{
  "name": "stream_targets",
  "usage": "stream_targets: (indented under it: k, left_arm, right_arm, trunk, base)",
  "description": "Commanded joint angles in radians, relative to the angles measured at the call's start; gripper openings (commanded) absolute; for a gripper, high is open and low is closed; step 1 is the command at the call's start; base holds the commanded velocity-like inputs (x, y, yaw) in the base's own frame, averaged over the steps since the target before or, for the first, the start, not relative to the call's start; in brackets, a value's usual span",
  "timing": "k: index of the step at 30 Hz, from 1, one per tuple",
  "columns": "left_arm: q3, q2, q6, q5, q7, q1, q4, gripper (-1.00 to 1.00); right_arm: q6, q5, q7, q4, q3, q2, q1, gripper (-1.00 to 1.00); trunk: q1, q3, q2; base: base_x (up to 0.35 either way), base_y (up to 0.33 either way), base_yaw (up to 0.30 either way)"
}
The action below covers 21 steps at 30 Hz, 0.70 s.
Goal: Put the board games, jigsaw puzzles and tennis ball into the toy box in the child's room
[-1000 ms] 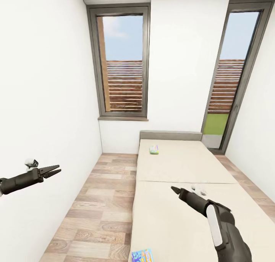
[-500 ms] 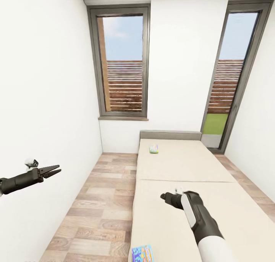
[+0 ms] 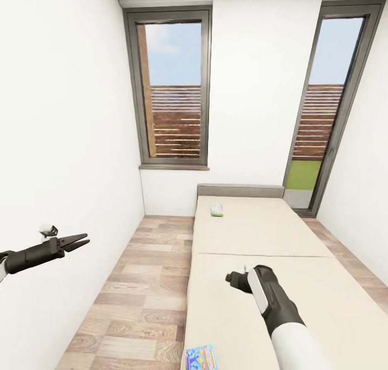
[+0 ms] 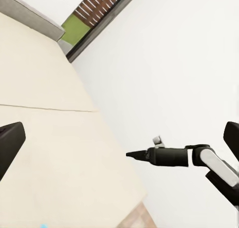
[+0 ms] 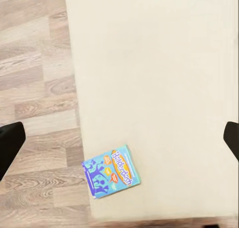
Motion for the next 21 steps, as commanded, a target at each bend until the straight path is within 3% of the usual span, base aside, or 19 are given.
stream_targets:
  k: [1, 3, 9, 10, 16, 21]
  left_arm:
    - [-0.001, -0.006, 0.011, 0.000, 0.010, 0.000, 0.000, 1.00]
    - [-0.004, -0.018, 0.011, -0.001, 0.052, -0.001, 0.000, 1.00]
    - [-0.010, -0.079, 0.014, -0.001, 0.276, -0.001, -0.007, 1.00]
    - [-0.011, -0.100, 0.016, -0.001, 0.353, -0.001, -0.016, 1.00]
    - [-0.012, -0.158, 0.023, -0.006, 0.596, -0.001, -0.039, 1.00]
    - [-0.013, -0.204, 0.024, -0.016, 0.759, -0.001, -0.046, 1.00]
  right_arm:
    - [0.002, -0.011, -0.027, 0.010, -0.002, 0.002, -0.006, 1.00]
    - [0.003, -0.010, -0.063, 0.034, -0.002, 0.004, -0.018, 1.00]
    - [-0.004, -0.009, -0.149, 0.114, -0.002, 0.011, -0.055, 1.00]
    - [-0.006, -0.009, -0.159, 0.130, -0.002, 0.011, -0.060, 1.00]
    - [-0.008, -0.005, -0.171, 0.150, 0.003, 0.011, -0.066, 1.00]
    - [-0.013, -0.005, -0.174, 0.155, 0.026, 0.011, -0.068, 1.00]
  trunk:
    - [0.000, -0.001, -0.001]
    - [0.000, -0.001, -0.001]
    - [0.000, -0.001, -0.001]
    - [0.000, -0.001, -0.001]
    - [0.000, -0.001, -0.001]
    - [0.000, -0.001, -0.001]
  base:
    - [-0.001, 0.000, 0.000]
    - [0.000, 0.000, 0.000]
    - [0.000, 0.000, 0.000]
    - [0.000, 0.000, 0.000]
    - [0.000, 0.000, 0.000]
    - [0.000, 0.000, 0.000]
